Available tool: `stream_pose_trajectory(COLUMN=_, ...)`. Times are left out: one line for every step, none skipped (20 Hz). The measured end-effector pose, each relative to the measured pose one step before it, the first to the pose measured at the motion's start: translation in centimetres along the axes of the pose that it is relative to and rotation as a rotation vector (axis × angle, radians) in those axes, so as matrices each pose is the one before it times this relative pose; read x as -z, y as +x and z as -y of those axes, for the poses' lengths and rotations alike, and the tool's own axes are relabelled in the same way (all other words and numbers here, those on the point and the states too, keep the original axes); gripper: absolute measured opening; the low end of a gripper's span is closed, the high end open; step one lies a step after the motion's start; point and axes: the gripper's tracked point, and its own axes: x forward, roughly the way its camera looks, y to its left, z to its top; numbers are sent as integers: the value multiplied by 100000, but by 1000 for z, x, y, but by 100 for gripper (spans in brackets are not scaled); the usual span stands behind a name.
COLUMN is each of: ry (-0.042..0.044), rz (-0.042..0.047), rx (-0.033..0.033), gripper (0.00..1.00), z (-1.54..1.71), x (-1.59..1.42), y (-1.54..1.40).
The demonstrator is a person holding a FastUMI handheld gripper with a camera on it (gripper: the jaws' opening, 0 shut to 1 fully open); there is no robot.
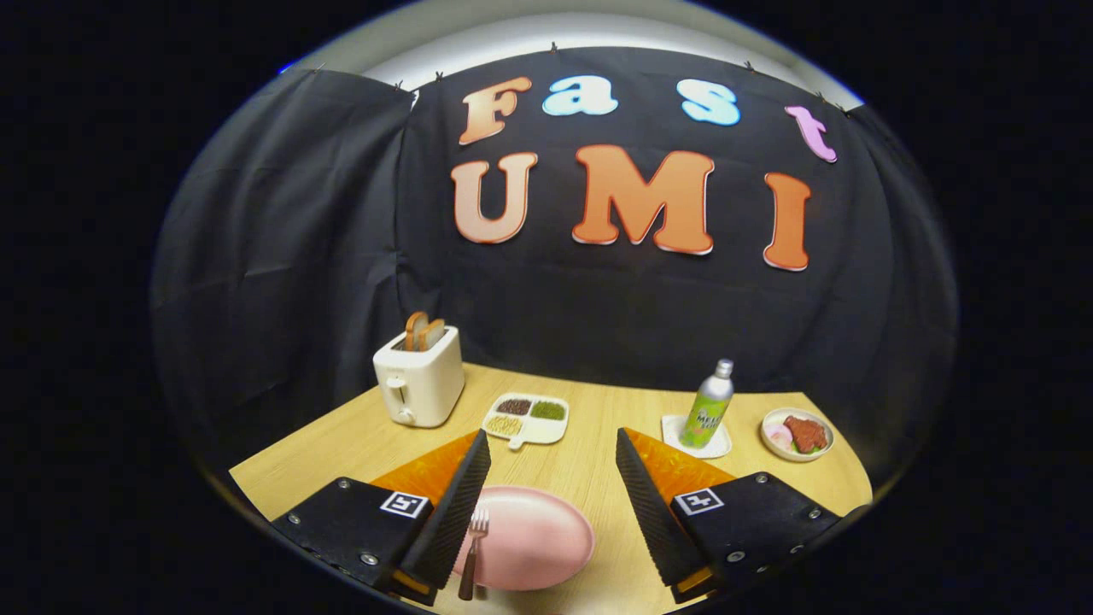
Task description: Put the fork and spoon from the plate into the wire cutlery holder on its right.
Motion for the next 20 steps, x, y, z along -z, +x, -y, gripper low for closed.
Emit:
stream_pose_trajectory(ry=443, rz=-2239, rx=-429, gripper=89, z=-575, x=1083, y=268)
stream_pose_trajectory(ry=120, rz=-2669, rx=-330, gripper=89, z=-429, x=1042, y=310)
stream_pose_trajectory(ry=-309, rz=-3318, rx=-539, gripper=89, z=-527, x=1247, y=190)
stream_pose_trajectory(ry=-665, rz=-3406, rx=-432, gripper=89, z=-294, x=1126, y=272)
stream_pose_trajectory(ry=-723, rz=-3115, rx=-772, gripper=89, z=-459, x=1034, y=306)
stream_pose_trajectory(ry=-959, rz=-3175, rx=-909, gripper=89, z=-450, x=981, y=346)
stream_pose_trajectory(ry=-1306, rz=-3461, rx=-1069, gripper=89, z=-506, x=1059, y=215)
stream_pose_trajectory(ry=-988, rz=-3164, rx=-228, gripper=89, z=-202, x=904, y=280)
stream_pose_trajectory(ry=-995, rz=-3458, rx=-568, gripper=90, z=-381, x=995, y=411)
stream_pose_trajectory(ry=-800, rz=-3872, rx=-401, gripper=89, z=-169, x=1020, y=344)
stream_pose_trajectory(ry=-454, rz=-2965, rx=-1375, gripper=90, z=-409, x=849, y=292)
stream_pose_trajectory(ry=-453, rz=-2735, rx=409, gripper=90, z=5, x=735, y=447)
stream_pose_trajectory(ry=-596, rz=-2760, rx=-866, gripper=90, z=-195, x=893, y=426)
stream_pose_trajectory(ry=-492, rz=-2738, rx=61, gripper=90, z=-13, x=708, y=412)
stream_pose_trajectory(ry=-430, rz=-2980, rx=-736, gripper=90, z=-192, x=871, y=477)
stream_pose_trajectory(ry=-153, rz=-3120, rx=-835, gripper=90, z=-193, x=684, y=403)
stream_pose_trajectory(ry=-44, rz=-2678, rx=-1040, gripper=90, z=-209, x=667, y=296)
stream_pose_trajectory(ry=-146, rz=-2545, rx=-1076, gripper=90, z=-266, x=616, y=346)
stream_pose_trajectory(ry=-539, rz=-2544, rx=-1154, gripper=89, z=-257, x=540, y=384)
stream_pose_trajectory(ry=-730, rz=-1887, rx=-209, gripper=88, z=-75, x=460, y=269)
